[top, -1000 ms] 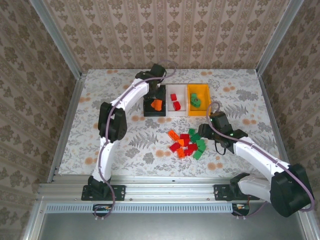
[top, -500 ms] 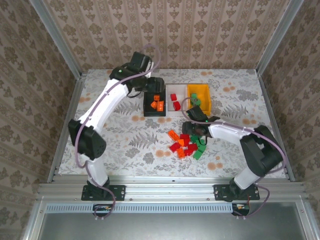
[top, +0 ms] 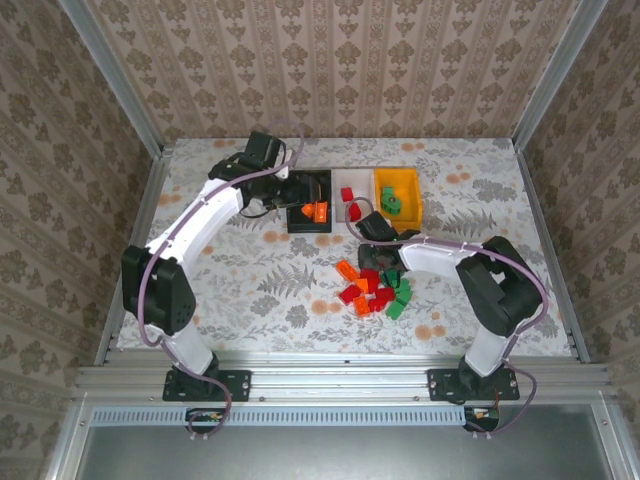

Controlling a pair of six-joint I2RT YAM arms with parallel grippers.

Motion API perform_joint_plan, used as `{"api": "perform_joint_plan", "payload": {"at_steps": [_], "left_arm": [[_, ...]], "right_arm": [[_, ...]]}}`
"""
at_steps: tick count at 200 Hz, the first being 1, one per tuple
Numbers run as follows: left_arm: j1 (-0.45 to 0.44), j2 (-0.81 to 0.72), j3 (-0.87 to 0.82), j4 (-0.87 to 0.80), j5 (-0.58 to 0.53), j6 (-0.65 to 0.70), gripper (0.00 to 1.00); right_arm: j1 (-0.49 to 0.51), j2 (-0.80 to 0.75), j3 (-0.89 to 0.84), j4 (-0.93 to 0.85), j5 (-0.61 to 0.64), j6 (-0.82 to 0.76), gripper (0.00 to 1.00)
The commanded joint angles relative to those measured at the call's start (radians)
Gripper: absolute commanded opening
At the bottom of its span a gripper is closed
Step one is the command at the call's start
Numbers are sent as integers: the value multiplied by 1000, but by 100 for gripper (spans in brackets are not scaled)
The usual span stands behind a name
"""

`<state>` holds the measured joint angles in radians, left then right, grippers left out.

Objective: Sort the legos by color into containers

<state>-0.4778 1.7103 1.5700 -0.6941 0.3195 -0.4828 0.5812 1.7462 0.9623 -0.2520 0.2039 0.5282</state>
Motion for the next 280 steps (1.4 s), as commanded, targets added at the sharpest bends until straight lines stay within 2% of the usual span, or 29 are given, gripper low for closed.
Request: {"api": "perform_joint_plan", "payload": {"at_steps": [1, 40, 61, 86, 121, 134, 156, 193, 215, 224, 241, 260, 280], "left_arm": [[-4, -43, -16, 40, 46, -32, 78], [-3, -73, -62, 101, 77, -89, 79], [-2, -75, -133, 218, 171, -173, 83], [-4, -31, -176, 316, 293, -263, 89], [-3, 7, -196, 350, 353, -320, 95], [-4, 19, -199, 354, 366, -333, 100], [-4, 22, -199, 352, 368, -338, 100], [-2, 20, -192, 337, 359, -325, 100], [-3, 21, -191, 337, 362, -321, 100], [-3, 22, -190, 340, 364, -320, 100], [-3, 24, -189, 340, 368, -321, 100], [-2, 22, -190, 343, 369, -321, 100], [-4, 18, -192, 345, 369, -327, 100]], "right_arm": [[5, 23, 18, -33, 73, 0, 44], [5, -39, 24, -27, 100, -34, 29], [-4, -94, 84, -69, 128, -76, 27], [-80, -96, 209, -129, 123, -132, 27], [-216, 50, 425, -184, 70, -172, 27], [-242, 138, 519, -222, 59, -183, 26], [-262, 244, 644, -263, 57, -205, 27], [-288, 340, 745, -320, 59, -206, 32], [-293, 344, 742, -310, 60, -205, 48], [-294, 337, 744, -311, 63, -208, 50], [-294, 300, 735, -308, 66, -211, 56], [-294, 219, 688, -291, 78, -215, 57], [-284, 85, 566, -252, 68, -196, 57]]}}
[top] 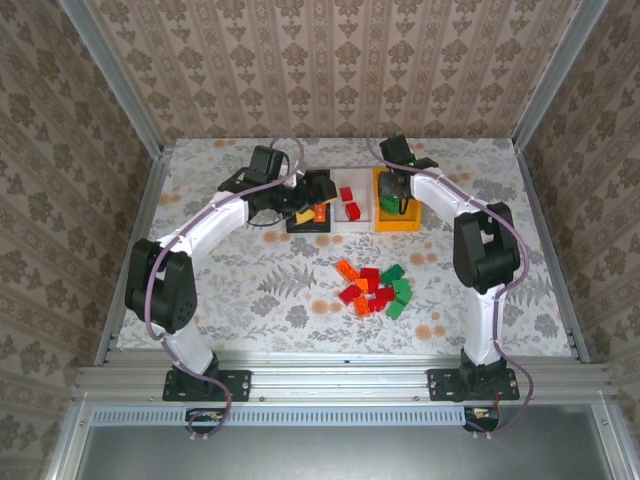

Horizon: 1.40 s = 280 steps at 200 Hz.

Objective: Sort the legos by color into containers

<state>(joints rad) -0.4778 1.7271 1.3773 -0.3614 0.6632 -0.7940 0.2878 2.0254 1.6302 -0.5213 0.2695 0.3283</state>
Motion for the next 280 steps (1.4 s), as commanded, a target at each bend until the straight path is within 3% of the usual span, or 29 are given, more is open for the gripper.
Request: {"api": "perform_joint_plan", "payload": {"at_steps": [1, 50, 95, 133, 169, 221, 252, 280], "left_arm": [[-5, 1, 0, 13, 26, -15, 100], [-35, -3, -7, 2, 15, -30, 100], [-83, 45, -4, -2, 39, -43, 99], [-97, 46, -3, -3, 39, -40, 99], [-102, 49, -4, 3, 43, -43, 99], [-104, 52, -3, 3, 46, -41, 98], [-105, 50, 0, -2, 46, -37, 98], [-104, 47, 0, -2, 44, -36, 98]], "right_arm": [[11, -204, -111, 19, 2, 6, 57], [155, -482, -544, 58, -23, 67, 61], [177, -531, -714, 26, -152, 120, 65], [192, -626, -834, -8, -165, 195, 65], [202, -670, -881, 12, -241, 168, 66], [202, -589, -866, 26, -211, 147, 65], [200, -567, -878, 37, -178, 152, 59], [196, -587, -884, 52, -141, 169, 47]]}}
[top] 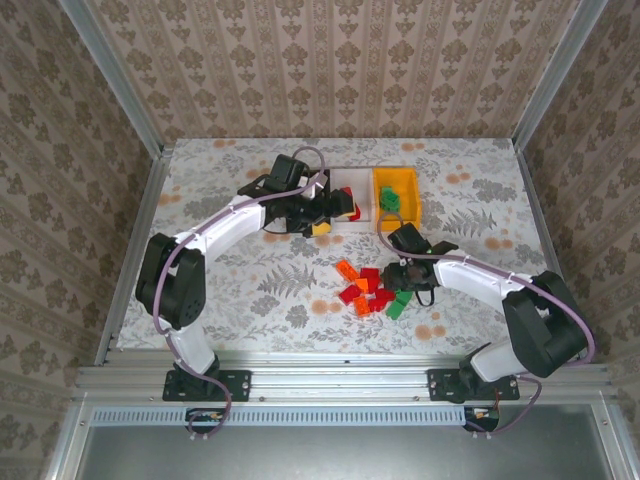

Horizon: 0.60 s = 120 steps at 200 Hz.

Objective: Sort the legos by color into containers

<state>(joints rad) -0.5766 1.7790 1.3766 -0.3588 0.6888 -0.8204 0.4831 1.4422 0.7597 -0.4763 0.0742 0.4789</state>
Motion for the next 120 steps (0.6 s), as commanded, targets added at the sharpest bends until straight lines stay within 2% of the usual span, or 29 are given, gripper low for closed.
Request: {"api": "perform_joint_plan", "payload": {"at_steps": [1, 31, 64, 120], "left_arm": [[-5, -5, 1, -5, 18, -10, 98], [-3, -7, 4, -7, 18, -7, 98], [0, -11, 4, -8, 14, -5, 98], [6, -11, 6, -14, 9, -2, 98]], "right_arm": [[0, -4, -14, 7, 56, 18, 47], [-8, -26, -18, -2, 90, 20, 40], [-12, -43, -25, -13, 134, 18, 39], [-14, -165, 30, -34, 166, 10, 38]]}}
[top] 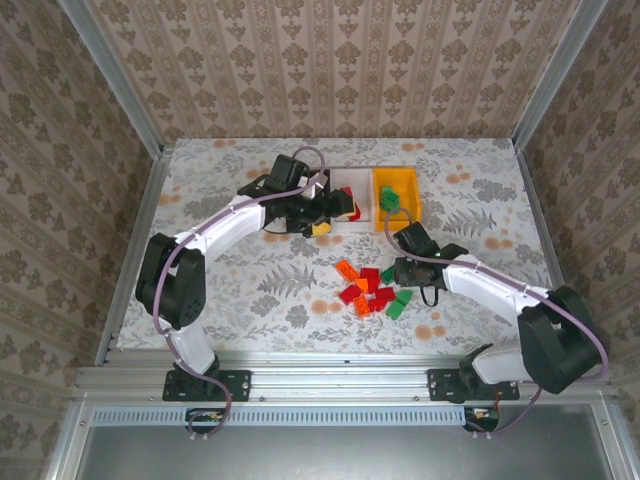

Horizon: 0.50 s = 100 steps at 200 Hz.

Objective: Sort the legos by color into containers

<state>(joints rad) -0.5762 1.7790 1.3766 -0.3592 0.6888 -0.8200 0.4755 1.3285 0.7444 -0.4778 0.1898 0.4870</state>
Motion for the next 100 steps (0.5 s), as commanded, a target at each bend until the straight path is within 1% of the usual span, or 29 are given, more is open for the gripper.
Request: {"api": "perform_joint_plan", "payload": {"at_steps": [1, 17, 40, 47, 67, 88, 100], "left_arm": [[5, -11, 6, -14, 8, -2, 98], [17, -13, 6, -14, 5, -1, 97], [53, -15, 3, -17, -6, -1, 97], [67, -15, 2, -16, -7, -1, 97], [101, -14, 4, -23, -17, 7, 97], [115, -7, 4, -25, -18, 7, 97], [115, -4, 4, -24, -17, 6, 97]], "right_arm": [[-6, -52, 49, -34, 52, 1, 38], [-24, -34, 118, -34, 60, -24, 38], [-77, 55, 246, 1, 56, -61, 38], [-95, 117, 297, 10, 50, -70, 38], [-163, 274, 467, 28, -32, -82, 38], [-196, 473, 692, -41, -35, -114, 37], [-208, 561, 789, -52, -45, -126, 37]]}}
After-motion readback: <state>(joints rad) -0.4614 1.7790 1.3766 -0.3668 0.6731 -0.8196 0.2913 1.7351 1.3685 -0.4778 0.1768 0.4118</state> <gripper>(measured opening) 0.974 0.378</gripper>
